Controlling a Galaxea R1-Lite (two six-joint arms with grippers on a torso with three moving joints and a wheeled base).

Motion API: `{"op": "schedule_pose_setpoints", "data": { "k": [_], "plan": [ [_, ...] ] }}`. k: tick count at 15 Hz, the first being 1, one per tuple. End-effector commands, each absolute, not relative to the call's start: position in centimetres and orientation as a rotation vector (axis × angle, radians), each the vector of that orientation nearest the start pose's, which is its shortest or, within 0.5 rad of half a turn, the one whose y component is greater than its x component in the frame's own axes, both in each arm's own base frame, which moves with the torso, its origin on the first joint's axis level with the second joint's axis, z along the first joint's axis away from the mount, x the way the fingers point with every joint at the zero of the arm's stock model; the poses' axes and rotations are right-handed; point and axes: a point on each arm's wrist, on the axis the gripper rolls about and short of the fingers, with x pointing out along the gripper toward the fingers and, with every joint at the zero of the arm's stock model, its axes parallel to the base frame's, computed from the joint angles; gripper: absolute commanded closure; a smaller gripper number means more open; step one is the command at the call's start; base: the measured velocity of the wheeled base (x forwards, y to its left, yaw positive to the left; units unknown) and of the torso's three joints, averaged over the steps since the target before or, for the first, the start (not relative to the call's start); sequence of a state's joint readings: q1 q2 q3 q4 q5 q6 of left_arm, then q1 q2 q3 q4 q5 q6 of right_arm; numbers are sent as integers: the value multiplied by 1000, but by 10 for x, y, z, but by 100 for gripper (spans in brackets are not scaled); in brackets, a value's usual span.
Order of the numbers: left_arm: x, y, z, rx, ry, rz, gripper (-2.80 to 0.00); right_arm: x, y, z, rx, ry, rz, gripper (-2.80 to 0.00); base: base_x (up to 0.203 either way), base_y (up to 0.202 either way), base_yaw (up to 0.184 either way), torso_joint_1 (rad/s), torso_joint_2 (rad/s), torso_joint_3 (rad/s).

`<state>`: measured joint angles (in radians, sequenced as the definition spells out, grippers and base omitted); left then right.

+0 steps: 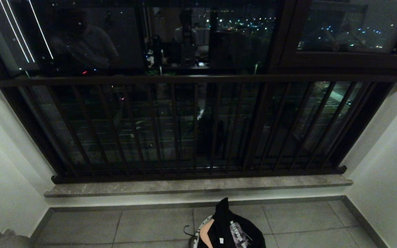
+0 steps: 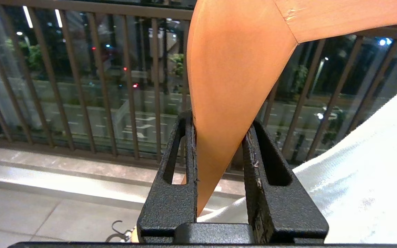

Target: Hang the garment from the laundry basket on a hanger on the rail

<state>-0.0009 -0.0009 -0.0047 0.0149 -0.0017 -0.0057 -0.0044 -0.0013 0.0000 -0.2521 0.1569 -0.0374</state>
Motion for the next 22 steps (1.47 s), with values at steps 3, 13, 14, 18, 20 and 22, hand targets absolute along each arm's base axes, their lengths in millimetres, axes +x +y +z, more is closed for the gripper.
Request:
{"op": "schedule_pose_setpoints", "data": {
  "k": [3, 13, 14, 18, 20, 22],
  "plan": [
    [-23, 0, 75, -6, 11, -3, 0, -26, 4, 100, -59, -246, 162, 0, 0, 0, 0, 6, -12, -6],
    [-23, 0, 75, -3, 11, -3, 0, -26, 4, 98, -83, -230, 179, 0, 0, 0, 0, 0, 0, 0],
    [-23, 0, 75, -3, 11, -2, 0, -26, 4, 98, -84, -227, 179, 0, 0, 0, 0, 0, 0, 0],
    [-23, 0, 75, -6, 11, -3, 0, -26, 4, 98, -84, -224, 182, 0, 0, 0, 0, 0, 0, 0],
    [-23, 0, 75, -6, 11, -3, 0, -26, 4, 98, -84, -228, 184, 0, 1, -28, -1, 4, 3, 0],
    [-23, 0, 75, -6, 11, -3, 0, -26, 5, 98, -83, -226, 184, 0, 1, -139, 1, 1, 0, 2]
  ]
}}
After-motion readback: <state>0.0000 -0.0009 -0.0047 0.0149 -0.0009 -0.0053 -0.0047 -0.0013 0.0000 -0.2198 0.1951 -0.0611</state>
